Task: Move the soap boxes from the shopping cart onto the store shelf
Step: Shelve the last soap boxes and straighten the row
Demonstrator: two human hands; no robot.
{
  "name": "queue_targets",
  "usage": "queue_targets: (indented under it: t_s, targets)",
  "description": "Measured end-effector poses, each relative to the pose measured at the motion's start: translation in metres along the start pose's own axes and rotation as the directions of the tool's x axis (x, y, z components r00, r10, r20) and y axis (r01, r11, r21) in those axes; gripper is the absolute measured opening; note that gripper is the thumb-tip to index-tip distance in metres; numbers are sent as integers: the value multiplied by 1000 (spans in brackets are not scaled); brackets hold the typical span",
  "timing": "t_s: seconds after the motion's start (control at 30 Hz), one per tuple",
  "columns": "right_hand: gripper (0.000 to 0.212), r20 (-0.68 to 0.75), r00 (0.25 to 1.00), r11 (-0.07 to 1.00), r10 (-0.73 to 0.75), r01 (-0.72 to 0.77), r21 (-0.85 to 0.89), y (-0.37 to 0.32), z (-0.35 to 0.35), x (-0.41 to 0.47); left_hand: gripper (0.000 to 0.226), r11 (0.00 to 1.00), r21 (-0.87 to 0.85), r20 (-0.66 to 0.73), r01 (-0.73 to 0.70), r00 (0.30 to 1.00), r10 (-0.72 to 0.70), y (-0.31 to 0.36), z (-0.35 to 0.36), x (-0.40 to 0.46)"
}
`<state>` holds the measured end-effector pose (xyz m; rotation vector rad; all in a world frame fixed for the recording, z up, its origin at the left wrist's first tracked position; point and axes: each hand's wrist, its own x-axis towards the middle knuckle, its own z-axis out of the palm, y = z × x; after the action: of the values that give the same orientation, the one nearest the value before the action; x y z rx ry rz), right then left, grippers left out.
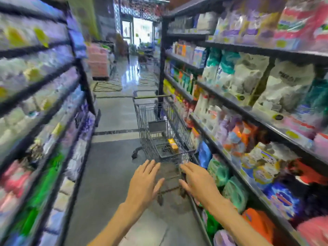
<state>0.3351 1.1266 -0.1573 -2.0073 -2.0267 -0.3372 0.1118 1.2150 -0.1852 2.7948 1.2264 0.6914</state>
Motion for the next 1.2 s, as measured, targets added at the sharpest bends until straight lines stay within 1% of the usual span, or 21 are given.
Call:
queue_targets:
  t_s: [0.1, 0.17, 0.27, 0.5, 0.63, 0.73, 0.8, 0.9, 0.97, 1.07, 1.13, 1.2]
  targets:
    - [58, 7, 999, 999, -36, 36, -22, -25, 22, 66, 62, 998, 22, 20, 51, 998, -51, -59, -6, 24]
    - [58, 12, 999, 999, -38, 38, 6, -39, 36, 107, 61, 998, 37, 23, 53, 998, -54, -96, -8, 41]
    - [58, 27, 999, 999, -46, 46, -3, -51, 61, 166, 60, 997, 54, 35, 58, 998, -60, -145, -6, 74]
    - [60, 105, 994, 999, -24, 26, -19, -34, 128, 290, 58, 997, 51, 53, 57, 997, -60, -229, 28, 173]
    - [59, 125, 992, 1000, -15, 18, -18, -1, 175, 366, 59, 998, 55, 75, 18, 997, -22, -271, 70, 253]
    - [61, 146, 989, 1000, -6, 6, -1, 33, 213, 426, 59, 999, 54, 133, -5, 991, -3, -300, 100, 324]
    - [62, 162, 987, 1000, 24, -25, 4, 55, 230, 465, 60, 998, 64, 175, -26, 984, 15, -318, 117, 372]
    - [62, 170, 984, 998, 57, -57, -7, 92, 246, 520, 60, 993, 91, 198, -72, 979, 52, -340, 143, 444]
    - [62, 173, 979, 994, 110, -112, 3, 118, 254, 548, 59, 989, 92, 230, -116, 969, 93, -349, 161, 490]
    - [62, 173, 961, 975, 218, -220, -4, 158, 265, 573, 60, 981, 36, 276, -193, 945, 176, -347, 192, 554]
    - [61, 165, 940, 954, 297, -299, -13, 186, 272, 583, 61, 963, 19, 292, -270, 922, 253, -342, 217, 596]
    - [60, 178, 905, 921, 388, -388, -33, 211, 280, 589, 62, 941, -16, 307, -339, 894, 327, -336, 247, 635]
